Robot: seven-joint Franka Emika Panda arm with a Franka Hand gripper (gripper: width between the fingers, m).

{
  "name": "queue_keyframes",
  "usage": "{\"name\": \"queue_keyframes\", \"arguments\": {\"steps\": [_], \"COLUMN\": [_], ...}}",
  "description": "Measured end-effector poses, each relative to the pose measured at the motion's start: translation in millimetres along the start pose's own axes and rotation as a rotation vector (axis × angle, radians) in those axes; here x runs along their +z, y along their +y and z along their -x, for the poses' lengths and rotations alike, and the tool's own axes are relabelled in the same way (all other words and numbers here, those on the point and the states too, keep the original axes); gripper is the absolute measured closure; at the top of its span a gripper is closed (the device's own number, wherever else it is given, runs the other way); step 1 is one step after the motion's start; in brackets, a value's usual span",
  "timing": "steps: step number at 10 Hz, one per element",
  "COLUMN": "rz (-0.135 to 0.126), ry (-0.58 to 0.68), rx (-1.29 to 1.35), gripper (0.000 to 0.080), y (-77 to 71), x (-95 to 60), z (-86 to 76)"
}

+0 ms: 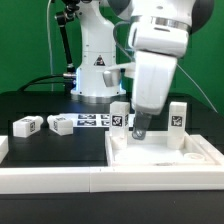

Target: Assemble square table

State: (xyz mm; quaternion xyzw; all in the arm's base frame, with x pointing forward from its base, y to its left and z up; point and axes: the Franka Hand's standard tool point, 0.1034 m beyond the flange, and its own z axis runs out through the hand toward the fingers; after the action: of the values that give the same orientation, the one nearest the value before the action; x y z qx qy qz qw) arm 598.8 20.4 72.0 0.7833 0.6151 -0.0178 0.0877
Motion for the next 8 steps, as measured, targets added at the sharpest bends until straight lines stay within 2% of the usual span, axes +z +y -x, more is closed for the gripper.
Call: {"name": "queue_keyframes", "arguments": {"steps": [1, 3, 6, 7, 8], "rz": [-0.013, -0.01, -0.012, -0.039, -0.048], "ry": [-0.004, -0.003, -0.004, -0.019, -0.031], "rx": [0.017, 0.019, 0.241, 0.332, 0.415], "gripper": [0.0151, 0.0151, 0.0151, 0.0151, 0.0151], "y": [-7.5, -5.3, -5.7, -6.0, -3.6], "x": [4.2, 3.9, 4.4, 3.8, 2.1], "z": [4.5, 3.8, 4.0, 10.0, 13.1]}}
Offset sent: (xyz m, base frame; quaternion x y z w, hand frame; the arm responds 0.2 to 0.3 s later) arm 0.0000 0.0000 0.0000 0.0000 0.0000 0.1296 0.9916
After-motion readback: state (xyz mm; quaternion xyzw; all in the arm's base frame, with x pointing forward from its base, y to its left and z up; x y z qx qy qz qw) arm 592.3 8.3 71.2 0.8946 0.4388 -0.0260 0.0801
